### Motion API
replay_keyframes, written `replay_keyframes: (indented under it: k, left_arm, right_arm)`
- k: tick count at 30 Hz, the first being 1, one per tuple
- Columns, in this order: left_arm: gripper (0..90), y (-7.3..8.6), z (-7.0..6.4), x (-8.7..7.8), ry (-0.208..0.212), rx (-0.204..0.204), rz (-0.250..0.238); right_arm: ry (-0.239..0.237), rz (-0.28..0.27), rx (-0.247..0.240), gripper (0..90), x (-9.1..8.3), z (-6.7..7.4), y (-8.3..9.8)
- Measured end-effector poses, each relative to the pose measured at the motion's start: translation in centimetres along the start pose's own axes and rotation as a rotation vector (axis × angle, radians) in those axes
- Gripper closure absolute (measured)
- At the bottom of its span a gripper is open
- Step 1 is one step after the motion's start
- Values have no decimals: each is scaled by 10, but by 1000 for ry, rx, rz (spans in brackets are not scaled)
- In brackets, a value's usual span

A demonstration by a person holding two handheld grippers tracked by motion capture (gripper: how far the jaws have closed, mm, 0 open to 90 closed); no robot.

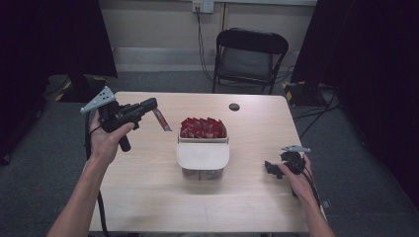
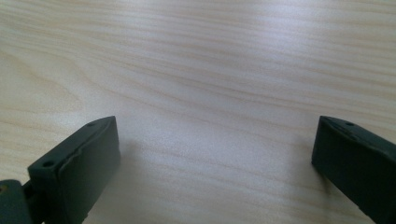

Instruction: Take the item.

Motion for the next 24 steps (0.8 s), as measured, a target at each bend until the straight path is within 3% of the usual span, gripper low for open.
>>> replay_keyframes:
  k: [6,16,20,24]
  left_arm:
    - [879,5,9,-4,-32,-4,16]
    - [879,23,38,-6,-114,3,63]
    - [879,34,45,-3,-133,28,97]
    - [879,39,48,0,-135,24,106]
  right_arm:
    - [-2,0,-1,4,0,0,0]
    - [-2,1,-2,4,0,0,0]
    - [-2,0,-2,3,0,0,0]
    - [-2,0,-2,2,0,0,0]
Point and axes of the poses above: each handheld gripper's, and its own axes: x roughly forward along the jaws, y roughly out of its underside, z roughly to its left, the point moved 9 cm from there along x, roughly forward along the jaws, and after that the axes turned 12 degrees about -y, right-handed, at the moved point
